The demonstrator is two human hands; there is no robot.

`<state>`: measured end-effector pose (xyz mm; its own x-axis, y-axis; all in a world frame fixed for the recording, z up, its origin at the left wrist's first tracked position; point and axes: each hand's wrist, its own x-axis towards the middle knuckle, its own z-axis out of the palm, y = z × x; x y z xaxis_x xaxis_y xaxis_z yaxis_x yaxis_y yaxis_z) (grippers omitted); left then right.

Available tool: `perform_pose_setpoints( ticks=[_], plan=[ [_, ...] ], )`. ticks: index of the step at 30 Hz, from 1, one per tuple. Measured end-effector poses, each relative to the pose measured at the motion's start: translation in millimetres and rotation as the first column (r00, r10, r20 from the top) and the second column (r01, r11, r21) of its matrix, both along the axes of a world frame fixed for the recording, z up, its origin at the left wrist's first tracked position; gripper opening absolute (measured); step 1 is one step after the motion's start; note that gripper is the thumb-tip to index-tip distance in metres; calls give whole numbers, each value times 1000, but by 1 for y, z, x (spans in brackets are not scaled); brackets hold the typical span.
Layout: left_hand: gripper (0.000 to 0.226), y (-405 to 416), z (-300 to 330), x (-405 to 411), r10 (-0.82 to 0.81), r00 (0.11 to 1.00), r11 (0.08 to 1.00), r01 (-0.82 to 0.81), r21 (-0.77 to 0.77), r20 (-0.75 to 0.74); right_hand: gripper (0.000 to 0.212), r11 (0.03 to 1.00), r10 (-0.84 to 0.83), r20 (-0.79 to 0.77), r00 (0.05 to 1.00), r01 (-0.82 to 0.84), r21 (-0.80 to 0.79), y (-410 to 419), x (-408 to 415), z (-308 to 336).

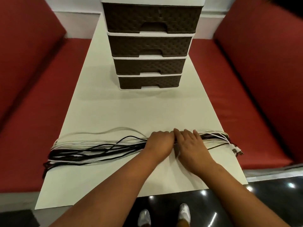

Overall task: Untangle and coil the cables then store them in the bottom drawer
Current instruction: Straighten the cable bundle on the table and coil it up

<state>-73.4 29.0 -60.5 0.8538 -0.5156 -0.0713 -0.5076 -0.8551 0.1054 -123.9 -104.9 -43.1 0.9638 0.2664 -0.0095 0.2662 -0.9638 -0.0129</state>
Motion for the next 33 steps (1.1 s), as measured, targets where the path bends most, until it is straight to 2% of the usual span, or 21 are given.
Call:
perform_pose_setpoints(
  ticks=[4,8,10,13,21,24,27,30,31,33],
  plan=[
    [15,3,-2,0,6,1000,997,-6,-73,-4,24,995,-14,137,991,0,102,-1,16,-8],
    [12,10,-1,-3,-52,999,990,53,-129,15,11,990,77,17,997,-78,118,-6,24,-2],
    [14,26,0,-6,-50,996,987,61,-146,75,15,994,74,-69,995,-68,81,-10,25,4],
    [22,61,3,-14,-71,986,994,83,-74,154,22,996,72,-129,989,-64,65,-18,22,15],
    [41,169,14,-42,139,967,978,-168,124,212,27,990,122,-158,980,-109,91,-33,15,11],
    [42,197,26,-52,263,936,949,-295,112,235,25,985,137,-133,982,-120,126,-34,19,7],
    [40,225,29,-60,340,910,915,-379,141,237,22,984,145,-96,985,-133,121,-35,22,5],
    [18,236,22,-66,344,927,906,-369,207,149,23,981,141,-111,984,-125,146,-30,21,4],
    [11,237,19,-67,346,931,909,-364,202,117,26,985,130,-117,985,-115,125,-29,21,6],
    [8,243,15,-67,331,940,924,-341,173,85,43,995,83,-141,987,-91,-48,-23,25,12]
  ],
)
